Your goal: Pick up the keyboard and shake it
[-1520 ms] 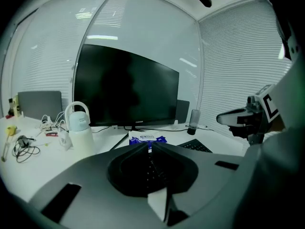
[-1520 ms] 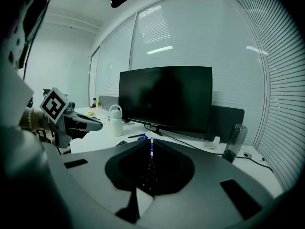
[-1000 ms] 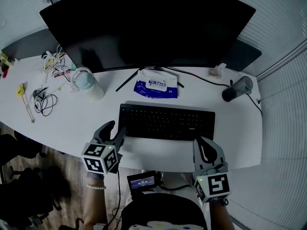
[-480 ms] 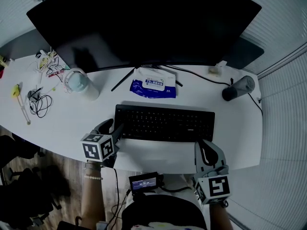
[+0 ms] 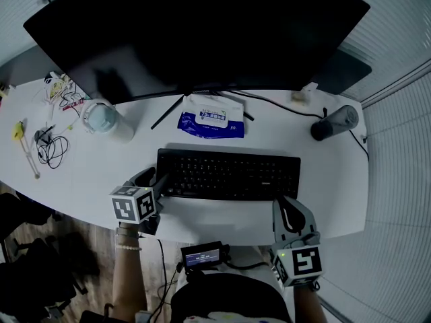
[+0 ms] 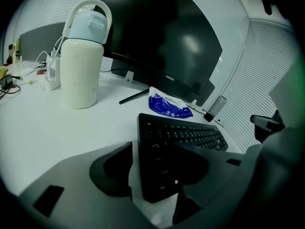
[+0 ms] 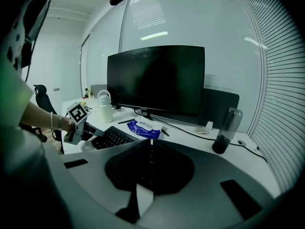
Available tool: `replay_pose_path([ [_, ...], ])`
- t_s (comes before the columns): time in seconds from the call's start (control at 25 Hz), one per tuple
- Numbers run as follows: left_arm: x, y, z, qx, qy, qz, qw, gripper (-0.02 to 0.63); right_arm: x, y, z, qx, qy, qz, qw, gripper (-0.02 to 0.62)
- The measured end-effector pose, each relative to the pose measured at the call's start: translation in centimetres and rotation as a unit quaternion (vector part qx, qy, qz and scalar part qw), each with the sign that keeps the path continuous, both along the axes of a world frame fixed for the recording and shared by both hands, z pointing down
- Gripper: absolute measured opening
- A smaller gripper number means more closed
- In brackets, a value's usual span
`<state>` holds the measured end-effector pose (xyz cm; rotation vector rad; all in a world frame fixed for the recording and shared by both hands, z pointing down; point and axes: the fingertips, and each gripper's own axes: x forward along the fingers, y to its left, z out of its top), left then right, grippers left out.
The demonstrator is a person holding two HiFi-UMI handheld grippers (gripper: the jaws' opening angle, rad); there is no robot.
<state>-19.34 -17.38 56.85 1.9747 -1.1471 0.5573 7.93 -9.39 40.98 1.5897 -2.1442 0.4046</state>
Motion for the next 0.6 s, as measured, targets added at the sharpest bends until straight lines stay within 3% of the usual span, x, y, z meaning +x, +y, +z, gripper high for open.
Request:
replay_pose_path([
  [0.6,0.1,0.2,0.2,-0.011,0.023,-0.007,0.9997,0.195,2.3,0.3,2.3,-0.029,-0.002,0.031,0.999,0.041],
])
